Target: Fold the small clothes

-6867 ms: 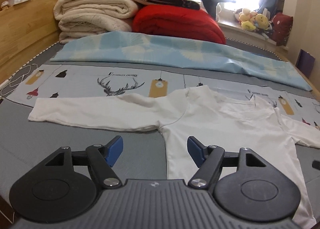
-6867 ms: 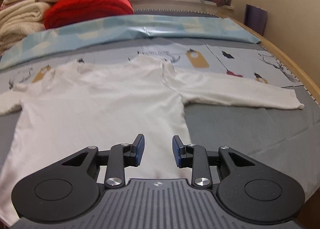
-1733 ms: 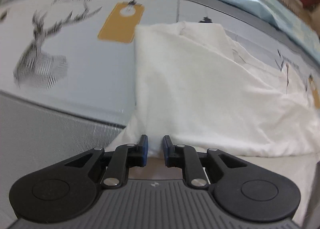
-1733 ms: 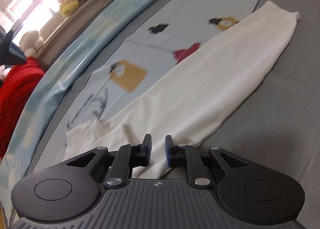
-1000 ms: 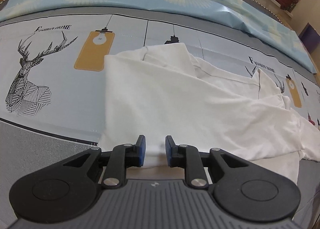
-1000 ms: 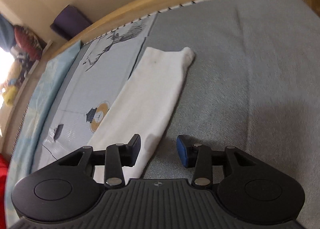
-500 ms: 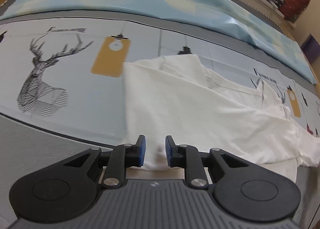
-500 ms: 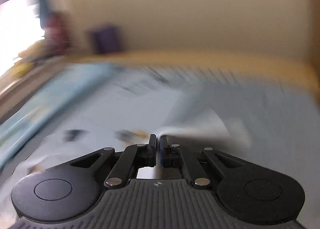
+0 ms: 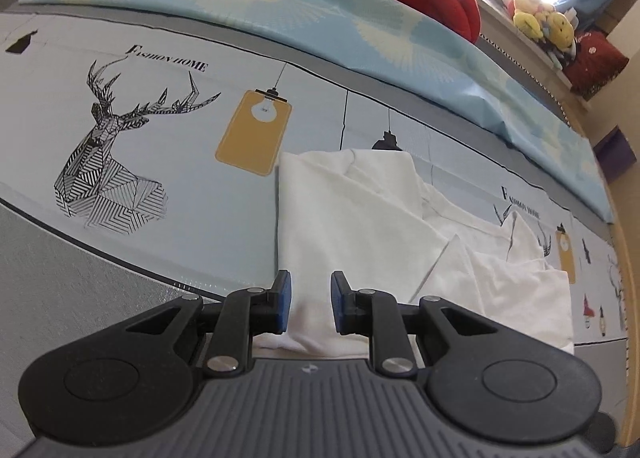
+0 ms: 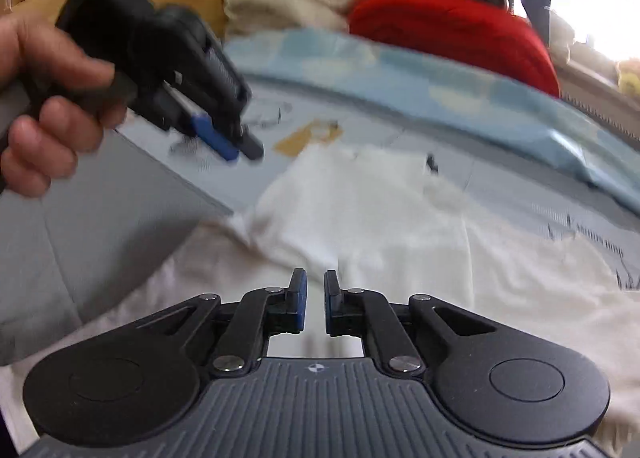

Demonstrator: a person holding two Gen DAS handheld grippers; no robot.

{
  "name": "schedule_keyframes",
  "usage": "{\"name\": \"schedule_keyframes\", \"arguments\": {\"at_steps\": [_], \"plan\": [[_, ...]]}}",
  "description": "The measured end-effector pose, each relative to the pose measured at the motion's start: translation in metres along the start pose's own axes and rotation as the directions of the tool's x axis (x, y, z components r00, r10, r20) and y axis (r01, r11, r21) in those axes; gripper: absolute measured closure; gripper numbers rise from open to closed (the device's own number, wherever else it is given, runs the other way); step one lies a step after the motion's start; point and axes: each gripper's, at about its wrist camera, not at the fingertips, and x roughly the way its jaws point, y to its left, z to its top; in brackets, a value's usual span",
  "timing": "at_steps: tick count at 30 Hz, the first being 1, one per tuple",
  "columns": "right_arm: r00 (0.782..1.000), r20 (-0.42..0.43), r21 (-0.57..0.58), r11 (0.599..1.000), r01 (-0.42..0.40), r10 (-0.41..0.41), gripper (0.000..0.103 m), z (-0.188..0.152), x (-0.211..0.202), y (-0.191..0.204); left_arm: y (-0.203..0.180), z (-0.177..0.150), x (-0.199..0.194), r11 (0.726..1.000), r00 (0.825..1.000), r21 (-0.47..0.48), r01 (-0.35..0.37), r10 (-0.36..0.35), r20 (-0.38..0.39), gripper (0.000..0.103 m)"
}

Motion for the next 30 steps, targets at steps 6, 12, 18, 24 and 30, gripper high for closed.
{"name": "schedule_keyframes", "arguments": {"at_steps": [6, 12, 18, 24, 30], "plan": [[0.986, 0.016, 0.376, 0.915, 0.147, -0.165, 0.075, 0.020, -0.051, -0.062, -0.027, -0.007, 0.008, 0.995, 0.996, 0.062, 0.083, -0.081, -0.034, 0.080], [0.929, -0.163, 0.615, 0.702, 0.360, -0.334, 0.070, -0.019, -0.049, -0.129, -0.098, -0.045, 0.022, 0.919, 0.976, 0.337, 0.205, -0.168, -0.136, 0.070], [0.913, -0.182, 0.671, 0.633, 0.386, -0.365, 0.071, -0.034, -0.048, -0.168, -0.146, -0.085, 0.043, 0.848, 0.974, 0.484, 0.216, -0.154, -0.164, 0.061], [0.919, -0.243, 0.820, 0.440, 0.365, -0.311, 0.071, -0.065, -0.051, -0.205, -0.184, -0.107, 0.066, 0.828, 0.974, 0.520, 0.210, -0.133, -0.181, 0.051], [0.924, -0.247, 0.836, 0.418, 0.355, -0.292, 0.071, -0.069, -0.054, -0.210, -0.201, -0.120, 0.075, 0.785, 0.997, 0.618, 0.047, 0.004, -0.080, 0.101]]}}
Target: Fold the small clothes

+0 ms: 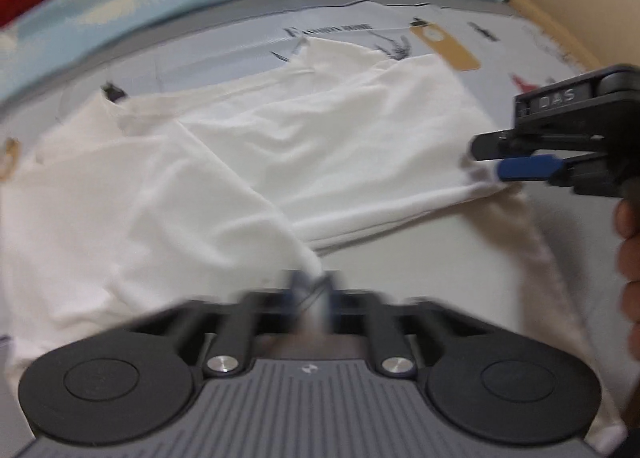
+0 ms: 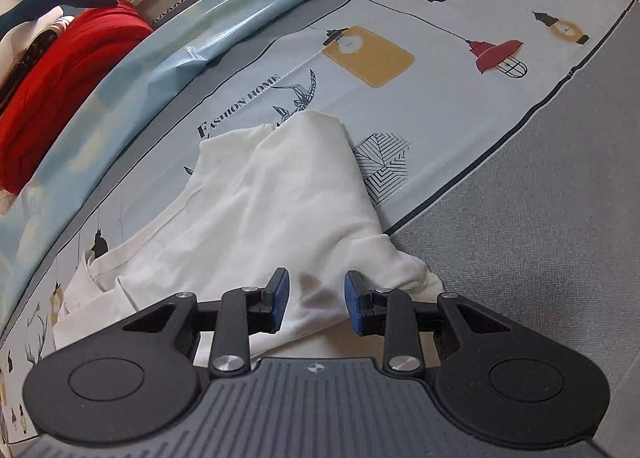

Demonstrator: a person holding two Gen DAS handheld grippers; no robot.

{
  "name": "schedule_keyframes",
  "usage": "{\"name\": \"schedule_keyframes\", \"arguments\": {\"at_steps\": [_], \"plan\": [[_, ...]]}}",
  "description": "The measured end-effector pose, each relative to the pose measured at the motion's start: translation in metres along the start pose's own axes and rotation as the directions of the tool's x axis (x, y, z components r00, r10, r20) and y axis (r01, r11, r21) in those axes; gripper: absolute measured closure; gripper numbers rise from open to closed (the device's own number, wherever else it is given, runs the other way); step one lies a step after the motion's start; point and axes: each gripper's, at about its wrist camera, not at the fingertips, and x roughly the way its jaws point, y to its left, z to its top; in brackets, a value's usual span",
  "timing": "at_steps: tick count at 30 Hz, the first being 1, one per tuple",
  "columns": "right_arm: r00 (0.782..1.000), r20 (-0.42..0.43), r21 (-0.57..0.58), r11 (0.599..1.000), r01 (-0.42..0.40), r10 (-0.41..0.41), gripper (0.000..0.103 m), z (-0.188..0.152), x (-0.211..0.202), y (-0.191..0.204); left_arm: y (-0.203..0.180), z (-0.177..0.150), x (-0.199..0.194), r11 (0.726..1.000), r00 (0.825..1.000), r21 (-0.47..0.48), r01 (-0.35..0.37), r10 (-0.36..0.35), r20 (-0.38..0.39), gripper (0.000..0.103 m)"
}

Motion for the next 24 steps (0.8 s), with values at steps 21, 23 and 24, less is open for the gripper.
{"name": "schedule_keyframes", "arguments": {"at_steps": [21, 23, 24], "plan": [[0.997, 0.027, 0.065, 0.996, 0.064, -0.066, 0.071, 0.003, 0.004, 0.003, 0.225, -0.020, -0.053, 0.803, 0.985, -0.591, -0.082, 0.157, 0.077, 0.081], [0.998, 0.028, 0.084, 0.995, 0.051, -0.054, 0.071, 0.001, -0.001, 0.005, 0.226, -0.027, -0.044, 0.791, 0.990, -0.609, -0.060, 0.127, 0.067, 0.081], [0.999, 0.025, 0.088, 0.995, 0.043, -0.045, 0.071, -0.001, -0.001, 0.007, 0.228, -0.030, -0.039, 0.788, 0.990, -0.613, -0.061, 0.126, 0.064, 0.081]]}}
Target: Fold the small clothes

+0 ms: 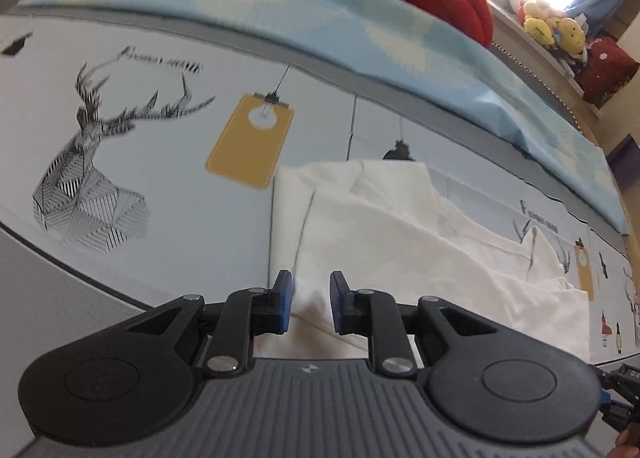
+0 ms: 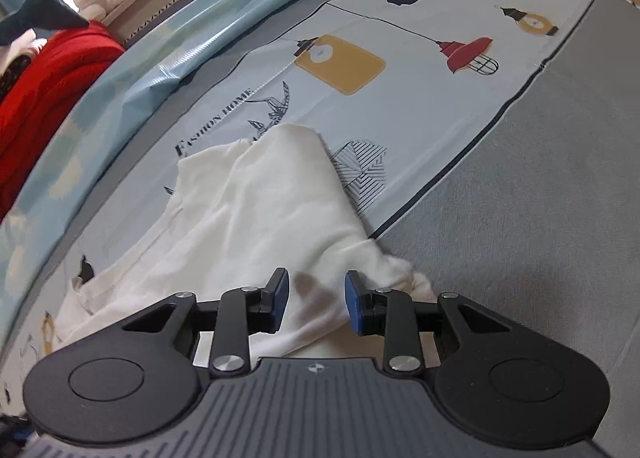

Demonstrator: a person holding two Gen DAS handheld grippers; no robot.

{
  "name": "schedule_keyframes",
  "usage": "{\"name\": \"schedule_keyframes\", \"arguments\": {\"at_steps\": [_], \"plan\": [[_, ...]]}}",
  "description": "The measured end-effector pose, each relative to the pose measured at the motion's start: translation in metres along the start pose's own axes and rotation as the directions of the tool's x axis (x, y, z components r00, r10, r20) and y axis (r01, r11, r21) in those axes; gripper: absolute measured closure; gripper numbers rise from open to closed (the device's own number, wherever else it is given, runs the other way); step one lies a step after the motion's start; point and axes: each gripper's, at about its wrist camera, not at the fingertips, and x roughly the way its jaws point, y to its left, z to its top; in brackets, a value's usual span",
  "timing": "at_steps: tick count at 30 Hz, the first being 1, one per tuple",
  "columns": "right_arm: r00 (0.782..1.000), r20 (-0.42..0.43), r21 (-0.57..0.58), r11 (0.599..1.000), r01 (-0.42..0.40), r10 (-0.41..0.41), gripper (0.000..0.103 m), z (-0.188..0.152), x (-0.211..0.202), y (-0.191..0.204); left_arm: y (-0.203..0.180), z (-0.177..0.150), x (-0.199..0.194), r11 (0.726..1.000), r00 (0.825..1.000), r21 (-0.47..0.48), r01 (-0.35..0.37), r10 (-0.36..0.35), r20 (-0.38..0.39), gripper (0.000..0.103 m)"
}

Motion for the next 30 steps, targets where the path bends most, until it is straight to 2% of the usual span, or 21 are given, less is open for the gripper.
{"name": "schedule_keyframes", "arguments": {"at_steps": [7, 9, 12, 15, 19, 21, 22, 23, 25, 27, 29, 30], "plan": [[0.997, -0.082, 0.074, 0.997, 0.010, -0.004, 0.071, -0.008, 0.014, -0.008, 0.003, -0.005, 0.016, 1.000, 1.000, 0.011, -0.003, 0.004, -0.022, 0.081], [0.996, -0.084, 0.088, 0.996, 0.024, -0.017, 0.071, -0.008, 0.016, -0.011, -0.002, -0.005, 0.016, 0.999, 1.000, 0.030, -0.018, 0.018, -0.005, 0.085], [0.996, -0.089, 0.107, 0.994, 0.034, -0.025, 0.070, -0.007, 0.018, -0.015, -0.009, -0.006, 0.010, 0.996, 0.999, 0.081, -0.037, 0.037, 0.010, 0.102], [0.995, -0.097, 0.126, 0.991, 0.035, -0.023, 0.070, -0.007, 0.018, -0.017, -0.010, -0.005, 0.001, 0.995, 0.998, 0.090, -0.054, 0.051, 0.035, 0.103], [0.996, -0.073, 0.126, 0.990, 0.056, -0.047, 0.070, -0.005, 0.014, -0.019, -0.014, 0.002, -0.033, 0.996, 0.996, 0.090, -0.021, 0.013, 0.094, 0.103], [0.997, -0.044, 0.118, 0.991, 0.061, -0.057, 0.077, -0.003, 0.009, -0.020, -0.018, 0.001, -0.045, 0.991, 0.993, 0.125, -0.050, 0.037, 0.109, 0.103], [0.998, -0.024, 0.110, 0.992, 0.061, -0.059, 0.093, -0.002, 0.006, -0.020, -0.018, -0.001, -0.044, 0.988, 0.994, 0.136, -0.069, 0.057, 0.092, 0.103], [0.998, 0.000, 0.103, 0.993, 0.059, -0.059, 0.098, 0.000, 0.002, -0.020, -0.016, -0.003, -0.039, 0.988, 0.996, 0.137, -0.075, 0.068, 0.062, 0.103], [0.997, 0.034, 0.104, 0.992, 0.067, -0.071, 0.099, 0.005, -0.003, -0.022, -0.009, -0.009, -0.024, 0.986, 0.994, 0.129, -0.103, 0.107, -0.026, 0.103], [0.993, 0.043, 0.113, 0.988, 0.105, -0.111, 0.099, 0.008, -0.004, -0.027, -0.006, -0.013, -0.014, 0.979, 0.986, 0.144, -0.146, 0.156, -0.062, 0.102], [0.993, 0.001, 0.139, 0.983, 0.120, -0.121, 0.097, 0.008, 0.000, -0.034, -0.007, -0.012, -0.019, 0.977, 0.987, 0.148, -0.152, 0.157, -0.024, 0.101], [0.991, -0.018, 0.142, 0.981, 0.135, -0.134, 0.097, 0.007, 0.002, -0.035, -0.010, -0.010, -0.022, 0.979, 0.991, 0.155, -0.134, 0.135, 0.000, 0.101]]}}
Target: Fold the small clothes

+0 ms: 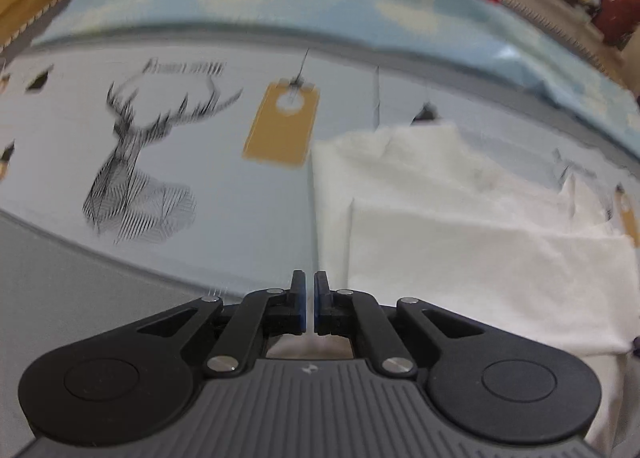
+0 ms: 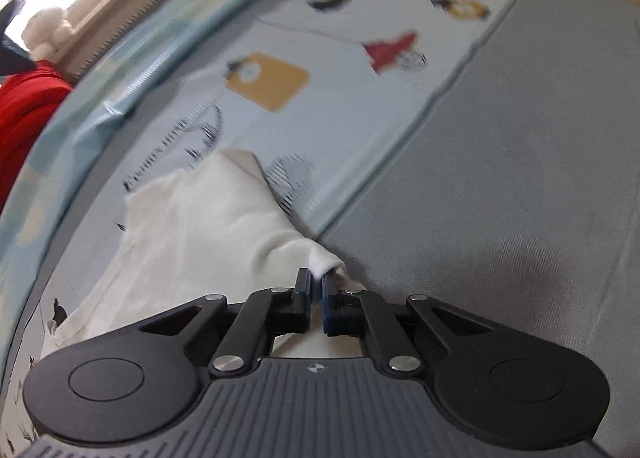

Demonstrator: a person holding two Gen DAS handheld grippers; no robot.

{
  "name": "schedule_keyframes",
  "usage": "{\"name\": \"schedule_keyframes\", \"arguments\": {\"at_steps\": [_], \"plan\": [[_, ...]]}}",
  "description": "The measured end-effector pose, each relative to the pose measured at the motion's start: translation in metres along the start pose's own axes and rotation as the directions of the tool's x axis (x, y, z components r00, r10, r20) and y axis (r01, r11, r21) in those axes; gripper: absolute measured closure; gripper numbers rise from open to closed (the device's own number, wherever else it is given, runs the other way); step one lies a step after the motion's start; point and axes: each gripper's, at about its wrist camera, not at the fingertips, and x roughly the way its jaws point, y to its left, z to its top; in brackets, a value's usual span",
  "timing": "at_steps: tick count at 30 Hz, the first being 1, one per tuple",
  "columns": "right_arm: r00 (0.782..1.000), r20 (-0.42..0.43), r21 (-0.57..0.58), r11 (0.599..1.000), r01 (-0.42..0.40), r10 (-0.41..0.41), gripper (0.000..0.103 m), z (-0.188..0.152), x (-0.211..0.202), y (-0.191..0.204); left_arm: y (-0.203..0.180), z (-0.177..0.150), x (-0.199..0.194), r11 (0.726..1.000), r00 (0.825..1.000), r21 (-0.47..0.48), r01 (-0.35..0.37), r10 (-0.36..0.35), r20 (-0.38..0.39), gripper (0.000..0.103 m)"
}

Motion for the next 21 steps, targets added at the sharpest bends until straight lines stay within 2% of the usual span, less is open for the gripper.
{"name": "schedule_keyframes", "arguments": {"at_steps": [1, 3, 6, 8, 11, 13, 15, 17, 19, 21], "plan": [[1.000, -0.008, -0.010, 1.000, 0.006, -0.006, 0.090, -0.002, 0.000, 0.001, -0.004, 0.001, -0.005, 0.999, 0.999, 0.009, 0.031, -0.032, 0.025, 0.101], [1.000, -0.007, -0.034, 0.999, 0.007, -0.007, 0.088, -0.006, -0.003, 0.006, -0.010, 0.002, -0.008, 0.996, 0.994, 0.017, 0.092, -0.093, 0.049, 0.100], [0.999, 0.034, -0.085, 0.996, -0.018, 0.021, 0.088, -0.014, -0.015, 0.018, -0.016, -0.001, 0.005, 0.991, 0.991, 0.016, 0.133, -0.133, 0.009, 0.099], [0.995, 0.088, -0.128, 0.991, -0.041, 0.052, 0.088, -0.017, -0.024, 0.027, -0.017, -0.008, 0.022, 0.993, 0.992, 0.003, 0.115, -0.115, -0.049, 0.097], [0.987, 0.142, -0.159, 0.986, -0.048, 0.071, 0.088, -0.012, -0.027, 0.031, -0.014, -0.019, 0.045, 0.999, 0.989, 0.003, 0.045, -0.044, -0.141, 0.093], [0.994, 0.093, -0.130, 0.990, -0.053, 0.065, 0.085, -0.003, -0.013, 0.023, -0.016, -0.019, 0.042, 0.999, 0.991, 0.007, 0.046, -0.045, -0.127, 0.093], [0.999, 0.038, -0.063, 0.998, -0.016, 0.018, 0.084, 0.005, 0.004, 0.007, -0.018, -0.014, 0.033, 0.998, 0.994, 0.015, 0.063, -0.061, -0.089, 0.090], [1.000, 0.022, 0.005, 1.000, 0.006, -0.006, 0.085, 0.010, 0.011, -0.009, -0.017, -0.011, 0.029, 0.997, 0.995, 0.011, 0.079, -0.078, -0.059, 0.086], [0.998, 0.046, -0.002, 0.999, 0.046, -0.046, 0.080, 0.014, 0.009, -0.011, -0.015, -0.011, 0.036, 0.998, 0.993, 0.001, 0.070, -0.069, -0.091, 0.085], [0.998, 0.044, 0.012, 0.999, 0.039, -0.039, 0.080, 0.017, 0.007, -0.013, -0.013, -0.018, 0.043, 0.999, 0.988, 0.000, 0.046, -0.045, -0.145, 0.085]]}}
